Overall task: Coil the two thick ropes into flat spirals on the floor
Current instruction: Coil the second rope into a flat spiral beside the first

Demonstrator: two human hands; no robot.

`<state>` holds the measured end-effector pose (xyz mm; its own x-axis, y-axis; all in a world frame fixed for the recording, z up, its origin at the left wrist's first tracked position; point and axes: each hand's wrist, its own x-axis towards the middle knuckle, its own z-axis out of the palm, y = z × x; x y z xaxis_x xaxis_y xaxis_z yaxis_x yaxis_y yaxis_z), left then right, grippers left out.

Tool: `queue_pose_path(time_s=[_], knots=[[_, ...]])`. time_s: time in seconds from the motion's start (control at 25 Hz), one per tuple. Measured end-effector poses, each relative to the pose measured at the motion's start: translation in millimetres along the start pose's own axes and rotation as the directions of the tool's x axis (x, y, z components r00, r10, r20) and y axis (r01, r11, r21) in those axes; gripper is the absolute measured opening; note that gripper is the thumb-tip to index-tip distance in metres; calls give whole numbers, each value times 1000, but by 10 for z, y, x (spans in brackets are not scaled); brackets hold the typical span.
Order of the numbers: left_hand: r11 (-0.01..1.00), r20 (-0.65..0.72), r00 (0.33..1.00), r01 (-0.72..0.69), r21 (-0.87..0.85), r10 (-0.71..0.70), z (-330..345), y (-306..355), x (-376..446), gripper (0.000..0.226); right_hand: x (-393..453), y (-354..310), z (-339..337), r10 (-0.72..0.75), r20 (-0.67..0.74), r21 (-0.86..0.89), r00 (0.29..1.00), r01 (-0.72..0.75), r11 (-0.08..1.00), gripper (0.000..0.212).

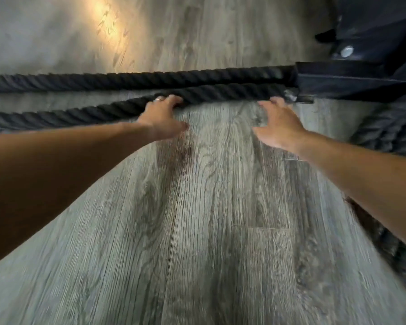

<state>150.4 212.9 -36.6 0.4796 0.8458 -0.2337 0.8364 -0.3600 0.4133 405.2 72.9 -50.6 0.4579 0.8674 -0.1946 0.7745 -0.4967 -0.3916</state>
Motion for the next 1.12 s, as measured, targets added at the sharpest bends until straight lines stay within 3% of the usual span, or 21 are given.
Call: queue_pose_path(time_s=[0.12,0.24,0.36,0.44,0.56,0.6,0.68,0.8,0.92,1.0,1.12], knots=[[984,-30,995,95,148,-91,-248,-270,418,84,515,-125,-93,-48,85,-68,995,54,996,83],[956,65,984,146,253,-167,-320,-543,614,89,747,-134,-81,-21,262,-187,965,72,980,87],[932,154,976,89,351,-152,-290,-689,629,83,790,-150,-76,19,253,-238,967,43,970,96],[892,183,980,-10,451,-82,-221,-755,468,74,706,-171,-74,69,236,-250,969,-8,968,88],[826,98,993,-107,553,63,-1,-922,21,70,370,-123,49,74,147,-71,986,-64,995,49],[830,53,993,-114,545,102,72,-951,-165,70,197,-104,122,100,78,33,992,-102,994,39],[842,11,986,-147,519,165,194,-976,-538,68,-200,-79,281,193,-43,168,980,-184,968,51],[848,46,957,-277,451,288,348,-903,-1120,67,-800,25,445,259,-147,106,955,-245,964,49],[883,163,922,-384,270,351,483,-764,-1770,70,-1343,201,495,285,-118,108,951,-273,956,33],[879,301,884,-427,212,357,578,-622,-2222,74,-1733,316,506,212,-75,49,975,-208,977,27],[819,549,758,-534,211,353,823,-357,-2731,93,-2344,451,555,-42,-14,-66,999,41,997,26]])
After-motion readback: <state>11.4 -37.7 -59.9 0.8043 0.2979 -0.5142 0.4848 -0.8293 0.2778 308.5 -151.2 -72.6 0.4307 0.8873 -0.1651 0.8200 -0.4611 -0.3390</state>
